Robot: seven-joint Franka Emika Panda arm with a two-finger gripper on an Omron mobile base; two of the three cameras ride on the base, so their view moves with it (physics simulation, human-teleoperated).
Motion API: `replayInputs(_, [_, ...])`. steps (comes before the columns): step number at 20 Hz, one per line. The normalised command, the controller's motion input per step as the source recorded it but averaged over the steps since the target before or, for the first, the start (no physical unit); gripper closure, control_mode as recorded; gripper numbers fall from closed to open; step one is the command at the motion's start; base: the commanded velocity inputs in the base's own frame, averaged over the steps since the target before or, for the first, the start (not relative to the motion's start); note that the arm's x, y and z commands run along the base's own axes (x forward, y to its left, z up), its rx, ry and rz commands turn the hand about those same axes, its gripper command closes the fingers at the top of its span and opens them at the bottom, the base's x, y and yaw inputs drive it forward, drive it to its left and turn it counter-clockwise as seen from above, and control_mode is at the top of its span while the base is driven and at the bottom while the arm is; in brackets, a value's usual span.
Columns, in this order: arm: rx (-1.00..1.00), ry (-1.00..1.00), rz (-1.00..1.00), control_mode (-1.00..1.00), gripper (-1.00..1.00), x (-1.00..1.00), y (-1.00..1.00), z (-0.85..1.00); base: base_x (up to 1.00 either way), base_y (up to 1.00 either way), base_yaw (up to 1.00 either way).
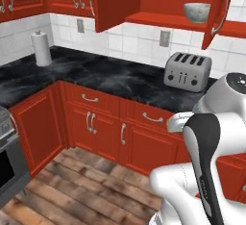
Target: Move the bowls from the cabinet to the plates on the dining table.
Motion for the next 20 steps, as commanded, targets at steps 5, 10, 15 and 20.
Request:
replayInputs(5, [0.0, 0.0, 0.0, 1.0, -1.0, 0.0, 0.0, 0.0, 0.43, 0.01, -0.45])
replayInputs(10, [0.0, 0.0, 0.0, 1.0, -1.0, 0.0, 0.0, 0.0, 0.29, 0.37, -0.35])
replayInputs(15, [0.0, 0.0, 0.0, 1.0, -1.0, 0.0, 0.0, 0.0, 0.38, 0.5, -0.31])
replayInputs(20, [0.0, 0.0, 0.0, 1.0, -1.0, 0.0, 0.0, 0.0, 0.47, 0.39, -0.28])
